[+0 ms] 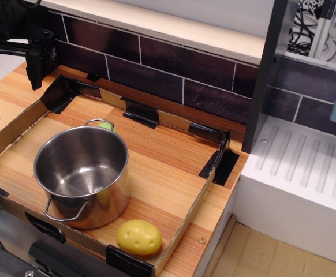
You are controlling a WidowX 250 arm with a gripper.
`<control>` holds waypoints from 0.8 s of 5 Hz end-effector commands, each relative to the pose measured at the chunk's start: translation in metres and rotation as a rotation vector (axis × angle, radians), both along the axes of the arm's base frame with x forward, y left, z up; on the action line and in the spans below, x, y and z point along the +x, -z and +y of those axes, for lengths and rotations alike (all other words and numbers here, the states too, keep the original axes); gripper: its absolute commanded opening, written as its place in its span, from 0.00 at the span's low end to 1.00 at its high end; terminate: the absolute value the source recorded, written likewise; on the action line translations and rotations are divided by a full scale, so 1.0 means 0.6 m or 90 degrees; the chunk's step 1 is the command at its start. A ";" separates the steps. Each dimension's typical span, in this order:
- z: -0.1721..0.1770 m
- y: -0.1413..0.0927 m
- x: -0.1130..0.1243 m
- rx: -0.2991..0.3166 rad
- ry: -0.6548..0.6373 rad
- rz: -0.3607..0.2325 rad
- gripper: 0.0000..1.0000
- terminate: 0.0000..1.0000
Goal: Topple metal pot
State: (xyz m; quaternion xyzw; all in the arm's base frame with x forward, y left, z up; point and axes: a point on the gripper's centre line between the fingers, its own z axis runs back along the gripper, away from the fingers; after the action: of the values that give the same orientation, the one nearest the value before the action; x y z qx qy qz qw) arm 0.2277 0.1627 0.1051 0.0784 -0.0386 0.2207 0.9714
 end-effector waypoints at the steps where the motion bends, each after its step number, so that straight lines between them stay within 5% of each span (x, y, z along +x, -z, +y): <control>1: 0.000 0.000 0.000 0.000 0.000 0.000 1.00 0.00; 2: -0.029 -0.025 -0.020 -0.016 0.005 -0.038 1.00 0.00; 4: -0.062 -0.037 -0.058 -0.058 0.035 -0.015 1.00 0.00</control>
State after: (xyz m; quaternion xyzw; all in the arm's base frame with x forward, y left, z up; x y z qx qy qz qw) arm 0.1891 0.1206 0.1164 0.0234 -0.0193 0.1946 0.9804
